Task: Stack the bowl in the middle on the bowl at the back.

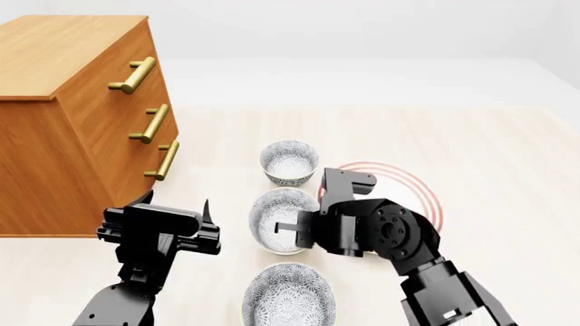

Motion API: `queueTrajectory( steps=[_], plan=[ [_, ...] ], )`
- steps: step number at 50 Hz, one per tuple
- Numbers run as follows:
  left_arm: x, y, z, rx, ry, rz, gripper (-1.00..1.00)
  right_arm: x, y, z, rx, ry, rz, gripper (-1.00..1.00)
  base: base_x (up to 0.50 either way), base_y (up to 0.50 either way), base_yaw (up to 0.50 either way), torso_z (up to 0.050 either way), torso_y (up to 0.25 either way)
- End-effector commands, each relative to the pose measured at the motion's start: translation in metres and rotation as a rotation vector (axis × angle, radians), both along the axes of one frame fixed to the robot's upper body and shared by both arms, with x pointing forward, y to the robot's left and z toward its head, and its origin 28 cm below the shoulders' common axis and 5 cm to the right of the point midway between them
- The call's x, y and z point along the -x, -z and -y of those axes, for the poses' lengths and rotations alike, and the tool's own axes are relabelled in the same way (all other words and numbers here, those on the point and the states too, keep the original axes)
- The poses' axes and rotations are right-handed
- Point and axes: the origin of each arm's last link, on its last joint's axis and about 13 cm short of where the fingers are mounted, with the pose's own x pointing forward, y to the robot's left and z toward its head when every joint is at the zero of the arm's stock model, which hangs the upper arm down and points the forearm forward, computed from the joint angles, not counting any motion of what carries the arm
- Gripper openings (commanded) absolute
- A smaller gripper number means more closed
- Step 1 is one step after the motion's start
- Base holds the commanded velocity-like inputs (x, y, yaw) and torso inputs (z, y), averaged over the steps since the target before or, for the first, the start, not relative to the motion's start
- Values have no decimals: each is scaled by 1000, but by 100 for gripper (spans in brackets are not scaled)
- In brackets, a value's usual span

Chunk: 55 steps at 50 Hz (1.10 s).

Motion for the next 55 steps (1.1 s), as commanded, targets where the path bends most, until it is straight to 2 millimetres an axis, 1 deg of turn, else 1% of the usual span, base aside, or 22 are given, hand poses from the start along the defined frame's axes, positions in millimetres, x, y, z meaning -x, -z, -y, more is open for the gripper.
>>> queueTrajectory(
  steps=[1,16,22,28,36,52,55],
  plan=[
    [-1,2,-1,3,-3,-4,100,0,6,-3,-36,-16,-28,-100,0,0,0,0,0],
    [-1,2,-1,8,-4,-2,100,-3,2,-3,-45,3,-3,-100,0,0,0,0,0],
    [-1,1,-1,8,-4,1,100,-4,-4,-4,-52,6,21,-100,0,0,0,0,0],
    [0,-1,-1,8,-5,4,100,-3,-18,-2,-72,8,63,-100,0,0,0,0,0],
    [1,-3,1,14,-1,12,100,-2,-44,3,-89,23,142,-100,0,0,0,0,0],
    [1,-7,0,13,-4,25,100,-6,-65,13,-112,71,200,-100,0,0,0,0,0],
    [1,-8,0,12,-4,27,100,-5,-72,16,-131,83,211,-100,0,0,0,0,0]
  ],
)
